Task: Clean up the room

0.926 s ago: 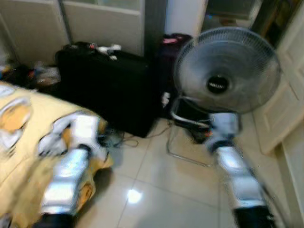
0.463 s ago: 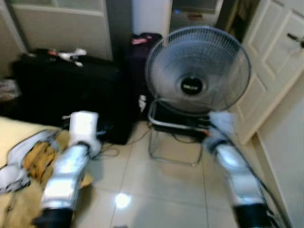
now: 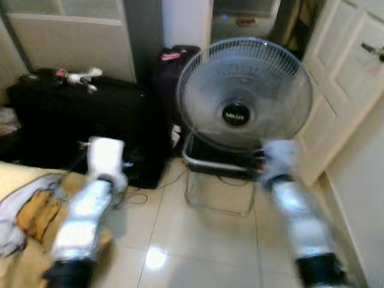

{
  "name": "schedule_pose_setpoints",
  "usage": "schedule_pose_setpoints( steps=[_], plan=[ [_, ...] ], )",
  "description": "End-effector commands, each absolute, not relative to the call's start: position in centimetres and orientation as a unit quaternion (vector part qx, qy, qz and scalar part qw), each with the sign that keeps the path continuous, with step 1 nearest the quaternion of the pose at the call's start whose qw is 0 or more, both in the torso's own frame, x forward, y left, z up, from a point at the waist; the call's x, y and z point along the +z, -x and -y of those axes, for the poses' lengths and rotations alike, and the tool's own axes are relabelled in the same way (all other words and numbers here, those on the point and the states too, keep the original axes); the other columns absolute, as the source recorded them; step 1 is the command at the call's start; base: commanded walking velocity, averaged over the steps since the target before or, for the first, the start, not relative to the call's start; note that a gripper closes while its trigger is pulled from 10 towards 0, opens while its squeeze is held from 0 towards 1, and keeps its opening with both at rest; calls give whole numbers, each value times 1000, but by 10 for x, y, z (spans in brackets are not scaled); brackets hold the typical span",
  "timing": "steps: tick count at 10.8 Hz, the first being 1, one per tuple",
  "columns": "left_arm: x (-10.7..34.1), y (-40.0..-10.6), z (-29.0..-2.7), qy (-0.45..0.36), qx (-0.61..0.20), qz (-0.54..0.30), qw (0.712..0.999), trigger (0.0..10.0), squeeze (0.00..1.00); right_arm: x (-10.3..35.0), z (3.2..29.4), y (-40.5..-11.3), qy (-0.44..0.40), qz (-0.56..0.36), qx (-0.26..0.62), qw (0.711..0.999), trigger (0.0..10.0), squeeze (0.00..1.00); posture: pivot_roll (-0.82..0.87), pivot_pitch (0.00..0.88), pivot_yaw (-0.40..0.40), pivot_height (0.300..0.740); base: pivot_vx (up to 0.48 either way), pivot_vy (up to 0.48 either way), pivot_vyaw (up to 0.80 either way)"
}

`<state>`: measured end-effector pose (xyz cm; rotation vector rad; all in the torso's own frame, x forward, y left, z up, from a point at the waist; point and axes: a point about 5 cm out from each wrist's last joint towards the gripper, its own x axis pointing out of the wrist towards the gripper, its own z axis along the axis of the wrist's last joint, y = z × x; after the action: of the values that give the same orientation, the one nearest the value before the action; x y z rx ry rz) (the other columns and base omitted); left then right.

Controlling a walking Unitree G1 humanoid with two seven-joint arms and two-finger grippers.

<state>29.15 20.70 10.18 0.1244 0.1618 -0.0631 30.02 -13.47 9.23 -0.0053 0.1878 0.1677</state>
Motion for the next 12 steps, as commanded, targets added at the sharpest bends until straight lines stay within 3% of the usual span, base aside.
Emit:
schedule_pose_setpoints(
  steps=[1, 2, 6, 12],
  plan=[
    [105, -294, -197, -61, -48, -71, 994, 10000, 302, 95, 151, -302, 12, -90, 61, 994, 10000, 0, 22, 0, 10, 740, 341, 0, -800],
    [103, -293, -196, -60, -49, -72, 994, 10000, 306, 95, 152, -302, 12, -89, 60, 994, 10000, 0, 26, 0, 7, 740, 334, 0, -800],
    [106, -297, -198, -53, -42, -68, 995, 10000, 290, 94, 146, -303, 6, -86, 72, 994, 10000, 0, 32, 0, 10, 740, 326, 0, 0],
    [107, -299, -199, -54, -36, -68, 996, 10000, 275, 94, 144, -304, -9, -94, 68, 993, 10000, 0, 40, 0, 4, 740, 0, 0, 0]
  ],
)
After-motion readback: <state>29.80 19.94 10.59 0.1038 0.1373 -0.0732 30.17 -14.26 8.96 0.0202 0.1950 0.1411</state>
